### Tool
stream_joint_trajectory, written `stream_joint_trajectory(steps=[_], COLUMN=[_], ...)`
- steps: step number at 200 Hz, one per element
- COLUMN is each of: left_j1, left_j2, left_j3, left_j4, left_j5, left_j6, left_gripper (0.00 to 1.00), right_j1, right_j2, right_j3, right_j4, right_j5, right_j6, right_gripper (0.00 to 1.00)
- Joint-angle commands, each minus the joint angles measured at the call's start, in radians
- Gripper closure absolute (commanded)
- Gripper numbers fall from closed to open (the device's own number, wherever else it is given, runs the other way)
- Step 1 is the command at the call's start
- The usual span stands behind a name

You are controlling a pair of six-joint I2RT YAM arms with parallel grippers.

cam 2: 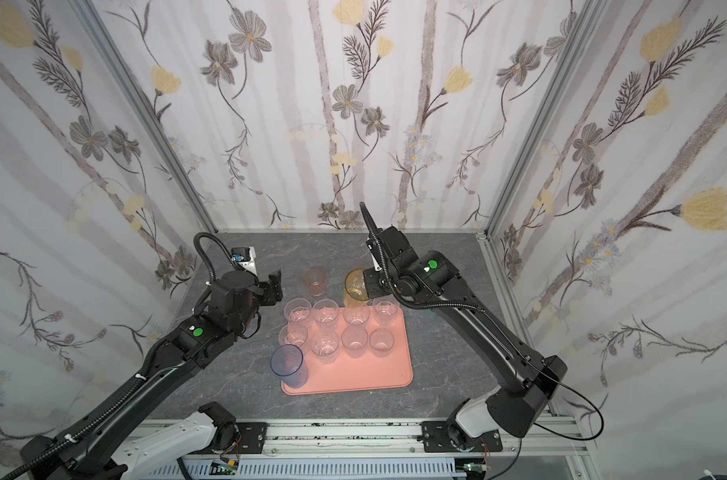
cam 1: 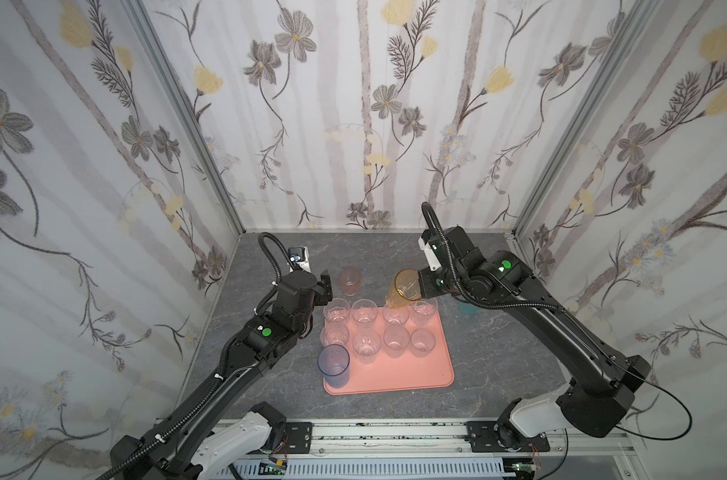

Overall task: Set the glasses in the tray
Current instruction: 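Carry the yellow glass over the tray's near edge with the right gripper, then lower the yellow glass beside the blue glass and open the right gripper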

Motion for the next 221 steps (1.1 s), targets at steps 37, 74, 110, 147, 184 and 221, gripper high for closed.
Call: stream_joint_trajectory(steps=[37,74,110,147,184,221], left_j1=[0.015,0.017,0.017,0.019,0.022,0.025], left_j2=[0.007,0.001,-0.002,-0.014,-0.024,-0.03], left_j3=[-0.018,-0.029,-0.041,-0.062,-0.075,-0.084], left_j4=[-0.032,-0.032,-0.032,-0.032,-0.032,-0.031], left_j5=[0.034,0.041,0.047,0.039,0.041,0.043], left_j6=[-0.072,-0.084,-0.097,-0.095,-0.092,-0.095], left_gripper=[0.24,0.24,0.24,0.24,0.24,0.24], right_j1=[0.187,0.278,0.324,0.351,0.361,0.359], right_j2=[-0.009,-0.004,0.019,0.089,0.162,0.198], right_j3=[-0.04,-0.124,-0.226,-0.27,-0.28,-0.272], right_j4=[-0.094,-0.096,-0.005,0.121,0.179,0.182], right_j5=[-0.048,-0.06,-0.05,-0.023,-0.01,0.024], right_j6=[0.051,0.078,0.115,0.154,0.153,0.141], right_gripper=[1.0,1.0,1.0,1.0,1.0,1.0])
